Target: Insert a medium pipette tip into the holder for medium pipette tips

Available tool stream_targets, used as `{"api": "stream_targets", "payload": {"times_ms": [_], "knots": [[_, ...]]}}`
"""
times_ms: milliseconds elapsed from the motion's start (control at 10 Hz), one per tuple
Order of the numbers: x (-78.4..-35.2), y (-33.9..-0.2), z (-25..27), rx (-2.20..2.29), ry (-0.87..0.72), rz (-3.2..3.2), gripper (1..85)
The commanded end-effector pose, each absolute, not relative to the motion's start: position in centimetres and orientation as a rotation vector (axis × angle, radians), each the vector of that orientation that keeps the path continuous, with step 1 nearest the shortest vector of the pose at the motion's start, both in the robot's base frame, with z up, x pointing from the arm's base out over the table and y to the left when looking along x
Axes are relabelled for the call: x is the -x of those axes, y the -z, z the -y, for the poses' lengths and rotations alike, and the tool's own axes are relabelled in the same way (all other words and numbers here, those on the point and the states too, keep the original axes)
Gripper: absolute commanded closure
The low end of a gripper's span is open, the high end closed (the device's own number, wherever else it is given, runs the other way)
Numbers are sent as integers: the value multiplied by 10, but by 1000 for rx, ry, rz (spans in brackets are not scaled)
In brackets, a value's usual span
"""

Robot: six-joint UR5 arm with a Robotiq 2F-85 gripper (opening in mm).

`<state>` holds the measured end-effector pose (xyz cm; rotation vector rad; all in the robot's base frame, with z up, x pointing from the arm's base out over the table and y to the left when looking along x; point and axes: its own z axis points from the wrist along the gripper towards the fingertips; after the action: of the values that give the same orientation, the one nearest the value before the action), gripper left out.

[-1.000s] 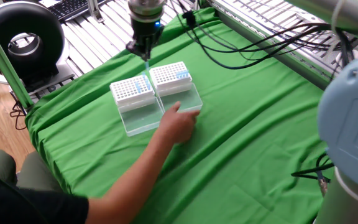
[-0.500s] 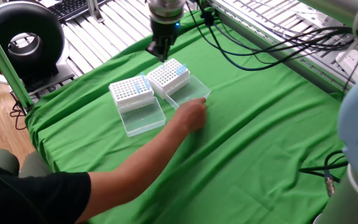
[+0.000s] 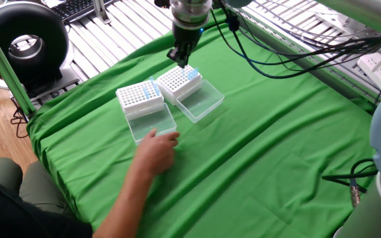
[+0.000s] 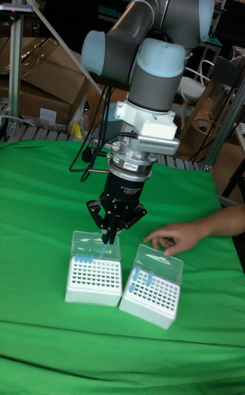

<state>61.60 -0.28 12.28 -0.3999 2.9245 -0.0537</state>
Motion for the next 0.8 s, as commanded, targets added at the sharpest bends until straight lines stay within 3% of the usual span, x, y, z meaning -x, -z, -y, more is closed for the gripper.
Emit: {"api": "stream_targets", "payload": {"times_ms": [0, 700], "knots": [[-616, -118, 8, 409, 34, -2910, 847], [-615, -109, 8, 422, 5, -2894, 847]]}}
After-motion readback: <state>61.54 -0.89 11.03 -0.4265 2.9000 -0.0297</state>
